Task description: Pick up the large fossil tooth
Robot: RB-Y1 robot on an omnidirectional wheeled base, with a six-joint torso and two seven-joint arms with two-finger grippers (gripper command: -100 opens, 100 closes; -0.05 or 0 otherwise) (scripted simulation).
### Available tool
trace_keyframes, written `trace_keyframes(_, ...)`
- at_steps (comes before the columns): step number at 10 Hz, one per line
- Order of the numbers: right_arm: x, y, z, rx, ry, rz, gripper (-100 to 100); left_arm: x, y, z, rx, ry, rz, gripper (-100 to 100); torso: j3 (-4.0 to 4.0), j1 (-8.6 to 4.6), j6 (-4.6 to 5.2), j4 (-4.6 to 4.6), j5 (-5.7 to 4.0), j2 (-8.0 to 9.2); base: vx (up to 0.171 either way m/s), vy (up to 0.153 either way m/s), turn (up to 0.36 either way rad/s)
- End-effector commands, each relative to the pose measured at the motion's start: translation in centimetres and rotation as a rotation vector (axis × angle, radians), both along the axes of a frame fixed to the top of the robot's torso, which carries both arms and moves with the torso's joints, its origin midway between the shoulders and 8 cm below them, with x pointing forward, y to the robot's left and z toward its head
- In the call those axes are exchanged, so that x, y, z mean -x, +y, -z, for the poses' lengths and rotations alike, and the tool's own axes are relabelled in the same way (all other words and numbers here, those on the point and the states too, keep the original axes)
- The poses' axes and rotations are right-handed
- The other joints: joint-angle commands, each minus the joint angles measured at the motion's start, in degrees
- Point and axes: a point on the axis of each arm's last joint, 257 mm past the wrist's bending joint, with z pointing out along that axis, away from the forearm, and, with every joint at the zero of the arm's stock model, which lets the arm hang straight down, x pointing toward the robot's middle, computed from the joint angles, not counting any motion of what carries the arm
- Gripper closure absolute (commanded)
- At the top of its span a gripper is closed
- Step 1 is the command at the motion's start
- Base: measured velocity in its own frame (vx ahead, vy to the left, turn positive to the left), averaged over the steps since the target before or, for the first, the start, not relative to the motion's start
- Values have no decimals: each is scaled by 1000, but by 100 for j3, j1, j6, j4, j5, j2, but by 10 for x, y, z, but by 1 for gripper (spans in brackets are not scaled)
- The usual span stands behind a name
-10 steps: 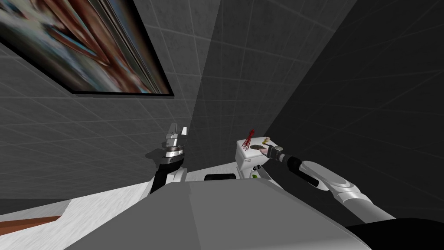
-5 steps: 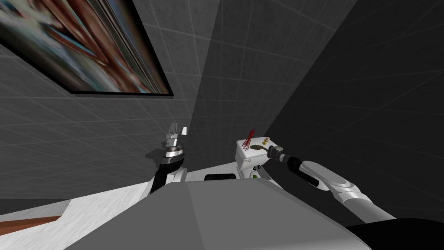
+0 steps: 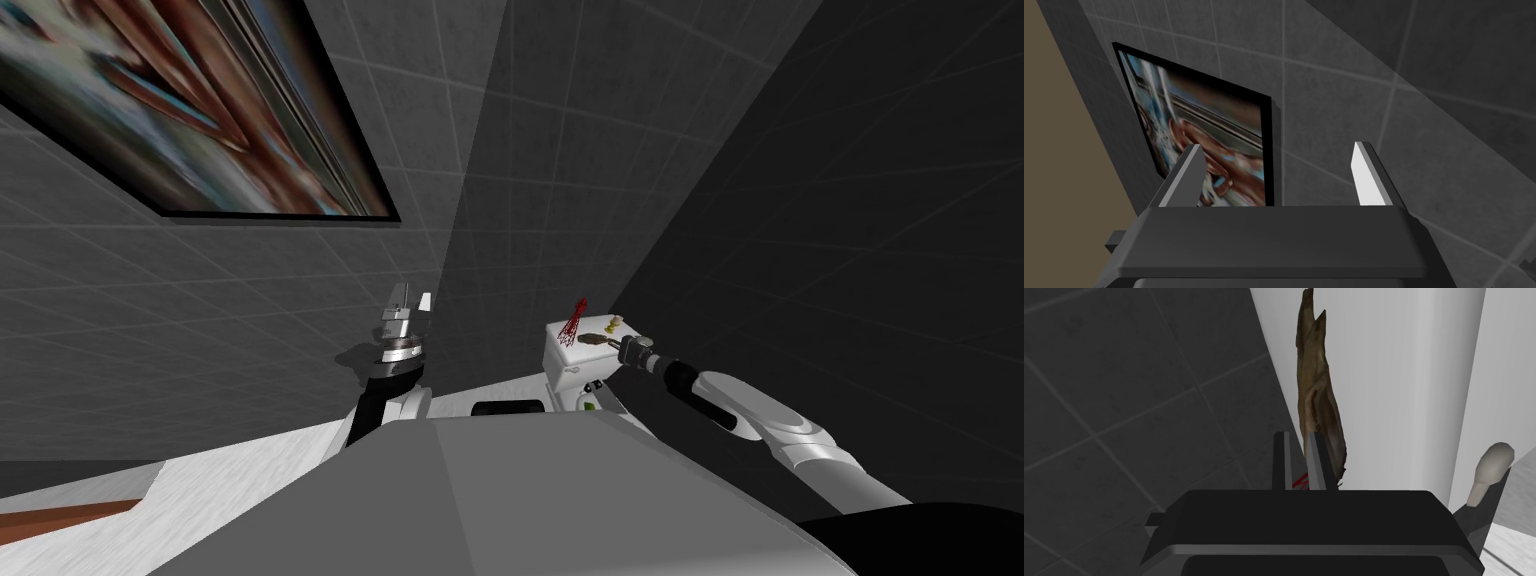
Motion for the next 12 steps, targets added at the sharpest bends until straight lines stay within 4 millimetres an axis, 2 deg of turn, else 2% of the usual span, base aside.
trace_keyframes(1,-1,-14,-7,38,-27,30,-100,0,0,0,0,0,0,0,0,0,0,0,0,0,-6,72,-49)
trace_keyframes(7,4,-69,-32,191,-107,145,-100,0,0,0,0,0,0,0,3,8,-1,1,3,4,-12,67,-25)
trace_keyframes(9,6,-79,-38,262,-115,145,-100,0,0,0,0,0,0,0,2,10,-2,1,4,4,-24,66,14)
trace_keyframes(12,3,-39,-22,281,-70,9,-100,0,0,0,0,0,0,0,6,-18,-3,2,-2,9,-27,-11,32)
